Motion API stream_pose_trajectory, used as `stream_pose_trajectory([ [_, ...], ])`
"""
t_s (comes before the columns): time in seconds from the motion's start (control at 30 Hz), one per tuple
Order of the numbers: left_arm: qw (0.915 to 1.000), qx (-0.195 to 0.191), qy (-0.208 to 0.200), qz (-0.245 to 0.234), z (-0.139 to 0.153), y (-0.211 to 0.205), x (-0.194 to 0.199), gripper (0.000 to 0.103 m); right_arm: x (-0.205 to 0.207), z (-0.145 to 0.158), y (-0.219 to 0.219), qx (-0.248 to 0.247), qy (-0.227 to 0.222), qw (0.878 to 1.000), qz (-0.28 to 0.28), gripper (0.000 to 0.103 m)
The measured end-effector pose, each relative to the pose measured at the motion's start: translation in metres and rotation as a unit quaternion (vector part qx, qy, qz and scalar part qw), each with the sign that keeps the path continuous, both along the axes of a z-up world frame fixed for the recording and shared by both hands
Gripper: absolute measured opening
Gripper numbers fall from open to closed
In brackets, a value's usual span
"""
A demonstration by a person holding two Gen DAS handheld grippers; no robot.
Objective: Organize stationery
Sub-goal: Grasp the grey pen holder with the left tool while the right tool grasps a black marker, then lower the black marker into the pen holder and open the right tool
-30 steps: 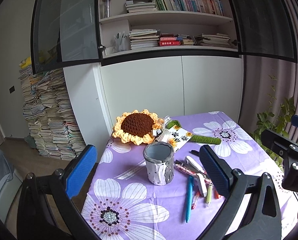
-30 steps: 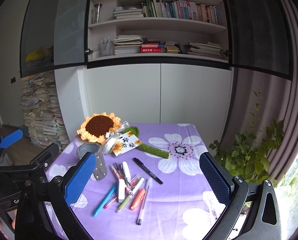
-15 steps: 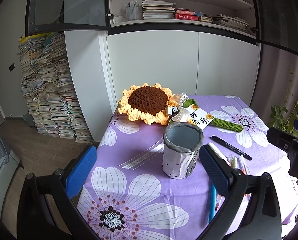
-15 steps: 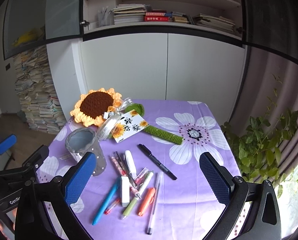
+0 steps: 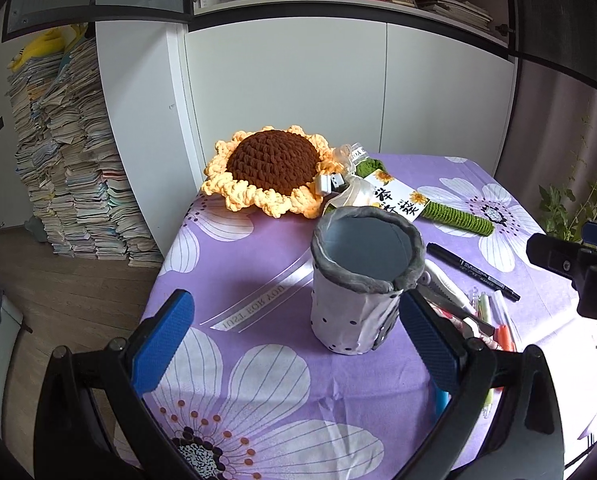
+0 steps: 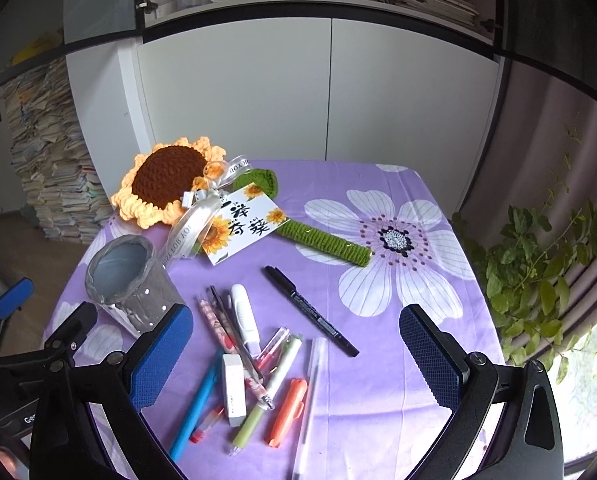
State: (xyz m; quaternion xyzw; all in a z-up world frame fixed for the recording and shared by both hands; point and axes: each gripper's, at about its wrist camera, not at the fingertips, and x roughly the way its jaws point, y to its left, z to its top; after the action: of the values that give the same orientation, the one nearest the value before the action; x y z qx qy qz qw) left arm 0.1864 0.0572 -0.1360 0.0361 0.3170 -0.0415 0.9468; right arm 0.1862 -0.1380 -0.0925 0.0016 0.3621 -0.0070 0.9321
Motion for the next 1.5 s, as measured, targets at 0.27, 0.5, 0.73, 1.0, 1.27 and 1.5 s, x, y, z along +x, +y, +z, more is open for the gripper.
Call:
stream_pose_trajectory([
  [0.27,0.9988,-0.001,0.009,-0.049,-0.020,-0.017,0.016,0.102,0.038,-0.023,-0.007,-0.022,0.054,0.998,0.005,0.076],
  [0.5,0.9977,-0.021,-0.005,-0.064,-0.027,-0.019,0.028,0.101,0.093,-0.053,-0.017,-0.009,0.138,0.988,0.067,0.050],
  [0.73,0.9972,-0.028,-0.008,-0.068,-0.028,-0.018,0.030,0.083,0.128,-0.069,-0.004,-0.021,0.186,0.970,0.153,0.046],
  [1.0,0.9962,-0.013,-0.007,-0.086,-0.033,-0.024,0.029,0.068,0.143,-0.084,0.018,-0.068,0.203,0.960,0.181,0.030],
  [1.27,0.9956,-0.013,-0.010,-0.092,-0.034,-0.023,0.027,0.068,0.147,-0.083,0.029,-0.092,0.198,0.958,0.186,0.017],
  [1.5,0.9955,-0.016,-0.004,-0.093,-0.036,-0.023,0.028,0.068,0.125,-0.030,0.019,-0.054,0.130,0.977,0.158,0.016],
])
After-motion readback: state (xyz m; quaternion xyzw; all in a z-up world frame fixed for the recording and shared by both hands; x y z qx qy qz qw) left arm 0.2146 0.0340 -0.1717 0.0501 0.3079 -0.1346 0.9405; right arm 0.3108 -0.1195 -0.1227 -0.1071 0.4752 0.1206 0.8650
